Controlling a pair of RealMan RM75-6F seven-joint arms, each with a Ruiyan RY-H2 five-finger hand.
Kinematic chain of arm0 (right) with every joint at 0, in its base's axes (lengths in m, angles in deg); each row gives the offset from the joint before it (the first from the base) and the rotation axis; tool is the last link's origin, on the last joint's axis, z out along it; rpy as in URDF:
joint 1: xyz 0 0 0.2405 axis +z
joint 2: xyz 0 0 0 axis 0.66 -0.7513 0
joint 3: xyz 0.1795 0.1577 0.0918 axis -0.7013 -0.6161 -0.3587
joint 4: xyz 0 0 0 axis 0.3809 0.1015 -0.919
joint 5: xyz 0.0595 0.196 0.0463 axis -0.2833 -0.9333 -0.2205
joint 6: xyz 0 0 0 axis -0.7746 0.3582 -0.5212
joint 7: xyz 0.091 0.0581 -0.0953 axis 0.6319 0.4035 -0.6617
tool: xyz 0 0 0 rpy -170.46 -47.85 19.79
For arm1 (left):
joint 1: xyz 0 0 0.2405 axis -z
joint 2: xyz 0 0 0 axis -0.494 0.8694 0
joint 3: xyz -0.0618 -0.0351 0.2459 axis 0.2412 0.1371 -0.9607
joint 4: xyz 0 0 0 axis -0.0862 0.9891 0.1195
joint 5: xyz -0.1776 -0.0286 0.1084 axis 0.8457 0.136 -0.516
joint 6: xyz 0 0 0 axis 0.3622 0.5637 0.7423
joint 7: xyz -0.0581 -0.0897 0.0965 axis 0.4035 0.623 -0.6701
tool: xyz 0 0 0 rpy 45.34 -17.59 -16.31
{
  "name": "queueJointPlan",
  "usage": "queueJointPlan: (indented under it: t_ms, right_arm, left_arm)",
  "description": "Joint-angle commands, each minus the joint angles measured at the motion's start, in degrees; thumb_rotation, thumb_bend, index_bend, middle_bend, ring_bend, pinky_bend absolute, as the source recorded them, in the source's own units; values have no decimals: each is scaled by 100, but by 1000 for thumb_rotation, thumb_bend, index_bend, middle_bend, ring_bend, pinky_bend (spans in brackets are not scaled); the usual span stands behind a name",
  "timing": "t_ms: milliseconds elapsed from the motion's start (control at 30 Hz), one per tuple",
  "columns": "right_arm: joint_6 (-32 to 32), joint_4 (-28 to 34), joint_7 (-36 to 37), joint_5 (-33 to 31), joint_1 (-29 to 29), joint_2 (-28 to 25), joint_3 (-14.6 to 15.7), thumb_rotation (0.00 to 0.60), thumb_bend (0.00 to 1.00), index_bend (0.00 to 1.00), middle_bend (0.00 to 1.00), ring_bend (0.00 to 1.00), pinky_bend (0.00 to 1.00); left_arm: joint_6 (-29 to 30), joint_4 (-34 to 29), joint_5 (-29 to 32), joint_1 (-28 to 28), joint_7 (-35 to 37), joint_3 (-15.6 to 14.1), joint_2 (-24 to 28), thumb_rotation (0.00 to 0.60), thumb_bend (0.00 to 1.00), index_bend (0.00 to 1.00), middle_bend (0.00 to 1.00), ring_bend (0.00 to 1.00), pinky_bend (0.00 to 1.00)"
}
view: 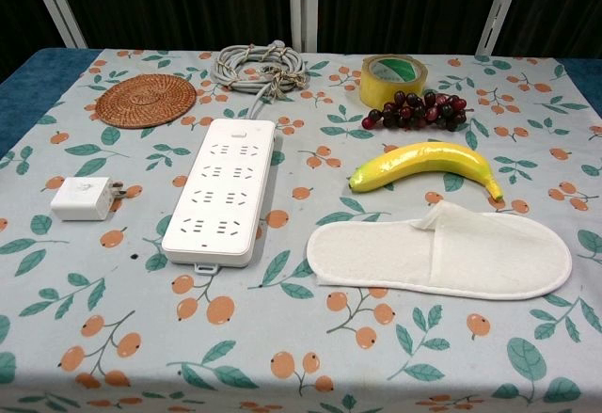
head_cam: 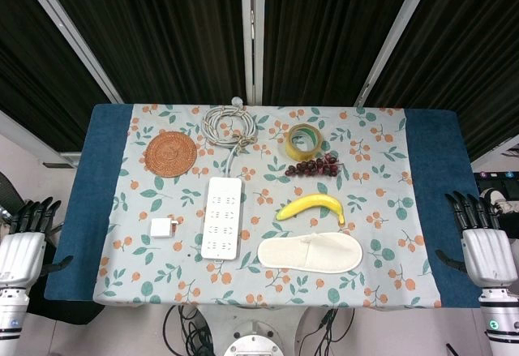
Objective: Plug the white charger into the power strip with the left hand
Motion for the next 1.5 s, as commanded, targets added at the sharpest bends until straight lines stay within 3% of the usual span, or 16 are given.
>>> queueJointPlan:
  t_ms: [33,467,667,767,1000,1267,1500]
  right_arm:
    - [-40,13,-19,22,11,-8,-32,600,12,0,67,0,0]
    - [-343,71,0,154,-59,-228,-115,600,13,0,65,0,0]
    - [-519,226,-98,248,-73,-414,-198,600,13,0,61,0,0]
    - [-505,249,-94,250,-62,-442,-205,600,13,0,60,0,0]
    - [-414,197,-11,182,-55,-431,-185,600,12,0,59,0,0]
    - [-314,82,115,102,-47,-377,-162,600,13,0,58,0,0]
    - [-301,44,154,66,-55,-342,-157,600,12,0,58,0,0]
  left_arm:
    - [64,21,-37,-25,36,-7,-50,600,0,4,0,0,0]
    - [192,-156,-464,121,-221,6,-164,600,0,59,35,0,0]
    - [-504,-443,-802,723,-417,33,-292,600,0,207,221,40,0]
    - [-980,-468,-858,1085,-639,71,-514,600,0,213,230,44,0]
    - [-1766,-290,-507,1589,-1283,162,-1132,600,0,207,229,44,0]
    - [-1785,233,-290,1668,-1476,112,-1758,600,0,223,307,94,0]
    - [-1791,297,-50,1650,-1689,66,-1886,600,0,248,332,94,0]
